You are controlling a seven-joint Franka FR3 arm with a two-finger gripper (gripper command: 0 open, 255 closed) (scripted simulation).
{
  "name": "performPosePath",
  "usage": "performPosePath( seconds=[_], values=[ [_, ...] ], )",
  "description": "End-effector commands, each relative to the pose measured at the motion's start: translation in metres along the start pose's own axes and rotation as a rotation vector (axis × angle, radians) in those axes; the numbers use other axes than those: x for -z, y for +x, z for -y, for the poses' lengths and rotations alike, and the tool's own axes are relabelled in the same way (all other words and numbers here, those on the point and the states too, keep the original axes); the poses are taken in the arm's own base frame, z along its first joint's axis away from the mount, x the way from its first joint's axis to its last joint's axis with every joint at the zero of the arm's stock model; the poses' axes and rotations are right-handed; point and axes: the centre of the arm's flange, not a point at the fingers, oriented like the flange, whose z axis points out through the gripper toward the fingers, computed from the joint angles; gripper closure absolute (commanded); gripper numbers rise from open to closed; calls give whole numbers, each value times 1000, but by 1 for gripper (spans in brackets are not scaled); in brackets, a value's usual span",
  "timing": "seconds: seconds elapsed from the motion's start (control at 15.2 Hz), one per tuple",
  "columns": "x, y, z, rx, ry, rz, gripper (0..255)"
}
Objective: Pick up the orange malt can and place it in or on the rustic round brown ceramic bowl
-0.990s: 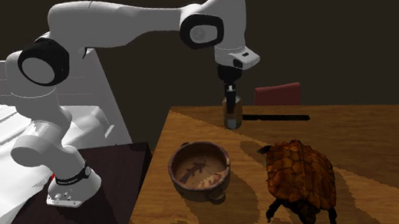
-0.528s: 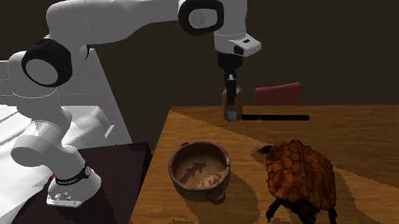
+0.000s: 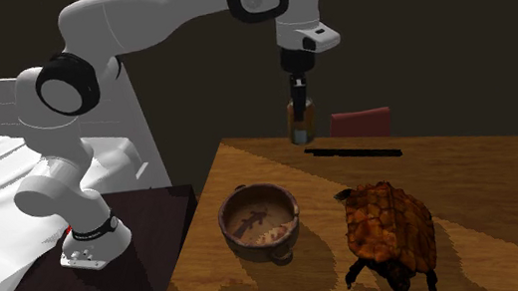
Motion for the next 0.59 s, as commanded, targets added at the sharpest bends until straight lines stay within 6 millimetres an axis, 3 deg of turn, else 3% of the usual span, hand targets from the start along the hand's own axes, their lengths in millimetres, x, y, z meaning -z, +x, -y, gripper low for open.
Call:
performPosePath(
  seconds=[0.0,0.13,0.53],
  values=[
    [11,1,0,0,0,0,255],
    [19,1,0,0,0,0,255],
    [30,-38,-69,0,0,0,255]
  ],
)
